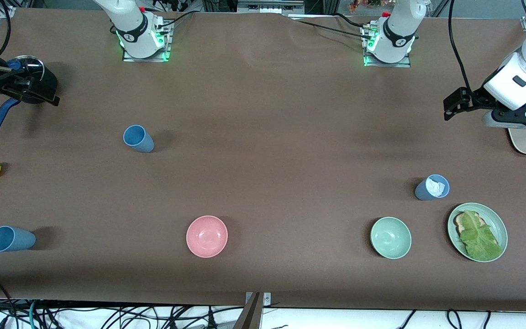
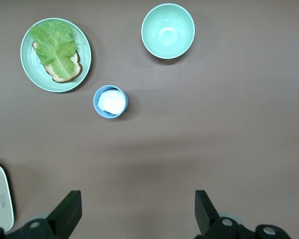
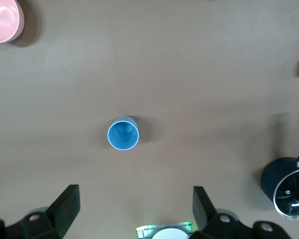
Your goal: Stack blue cups with both arms
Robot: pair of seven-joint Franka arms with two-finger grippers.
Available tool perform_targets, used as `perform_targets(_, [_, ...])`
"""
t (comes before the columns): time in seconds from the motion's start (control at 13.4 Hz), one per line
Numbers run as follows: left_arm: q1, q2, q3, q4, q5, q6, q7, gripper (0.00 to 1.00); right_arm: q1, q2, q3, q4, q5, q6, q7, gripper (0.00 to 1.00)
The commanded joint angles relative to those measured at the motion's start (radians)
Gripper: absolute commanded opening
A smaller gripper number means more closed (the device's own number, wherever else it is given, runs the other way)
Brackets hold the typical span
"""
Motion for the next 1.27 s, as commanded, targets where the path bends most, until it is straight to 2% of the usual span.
perform_targets(0.0, [0.009,0.006,-0.002,0.019,-0.019,-0.015,0.009,1.00,0.002,0.011,-0.001,0.029,0.020,-0.011,0.011,1.00])
perform_targets(1.19, [0.025,0.006,-0.002,0.019,-0.019,-0.015,0.015,1.00,0.002,0.019,-0.001,0.029,0.020,-0.007,0.010,1.00])
